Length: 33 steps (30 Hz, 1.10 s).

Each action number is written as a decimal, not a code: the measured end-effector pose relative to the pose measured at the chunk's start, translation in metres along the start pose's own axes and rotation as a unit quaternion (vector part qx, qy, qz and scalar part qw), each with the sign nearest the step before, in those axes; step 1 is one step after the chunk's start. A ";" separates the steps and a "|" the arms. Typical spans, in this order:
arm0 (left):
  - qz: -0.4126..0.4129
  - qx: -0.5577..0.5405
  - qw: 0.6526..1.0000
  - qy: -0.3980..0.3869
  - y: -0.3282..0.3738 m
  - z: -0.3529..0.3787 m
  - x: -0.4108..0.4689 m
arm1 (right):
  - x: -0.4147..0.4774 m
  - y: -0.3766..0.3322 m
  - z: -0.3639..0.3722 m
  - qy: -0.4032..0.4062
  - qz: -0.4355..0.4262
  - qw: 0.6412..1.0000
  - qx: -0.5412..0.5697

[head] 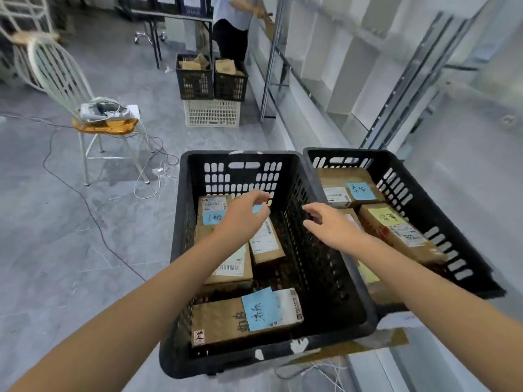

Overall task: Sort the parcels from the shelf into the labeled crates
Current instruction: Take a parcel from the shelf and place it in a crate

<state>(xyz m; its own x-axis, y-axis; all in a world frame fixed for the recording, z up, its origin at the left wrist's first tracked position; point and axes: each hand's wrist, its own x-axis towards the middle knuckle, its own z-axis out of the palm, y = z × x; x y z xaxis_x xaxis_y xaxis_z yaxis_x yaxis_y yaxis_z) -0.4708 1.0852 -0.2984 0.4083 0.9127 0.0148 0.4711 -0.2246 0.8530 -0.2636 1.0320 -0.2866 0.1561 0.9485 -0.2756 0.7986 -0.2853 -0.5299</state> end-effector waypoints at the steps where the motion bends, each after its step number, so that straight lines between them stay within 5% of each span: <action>1: 0.026 0.015 1.000 0.004 0.012 0.002 0.001 | -0.003 -0.004 -0.012 0.025 -0.015 0.999 -0.015; 13: 0.220 0.251 0.942 -0.022 0.125 0.021 0.019 | -0.056 0.011 -0.129 0.185 -0.066 0.975 -0.100; 33: 0.470 0.169 0.861 -0.098 0.370 0.186 0.004 | -0.261 0.130 -0.295 0.410 0.121 0.887 -0.177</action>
<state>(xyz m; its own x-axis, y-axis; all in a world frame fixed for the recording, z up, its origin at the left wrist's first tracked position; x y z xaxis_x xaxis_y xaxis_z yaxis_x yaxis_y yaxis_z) -0.1495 0.9419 -0.0793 0.8420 0.2059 0.4986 0.0474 -0.9489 0.3119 -0.0294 0.7878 -0.0469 0.6019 0.6881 0.4054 0.7938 -0.5710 -0.2094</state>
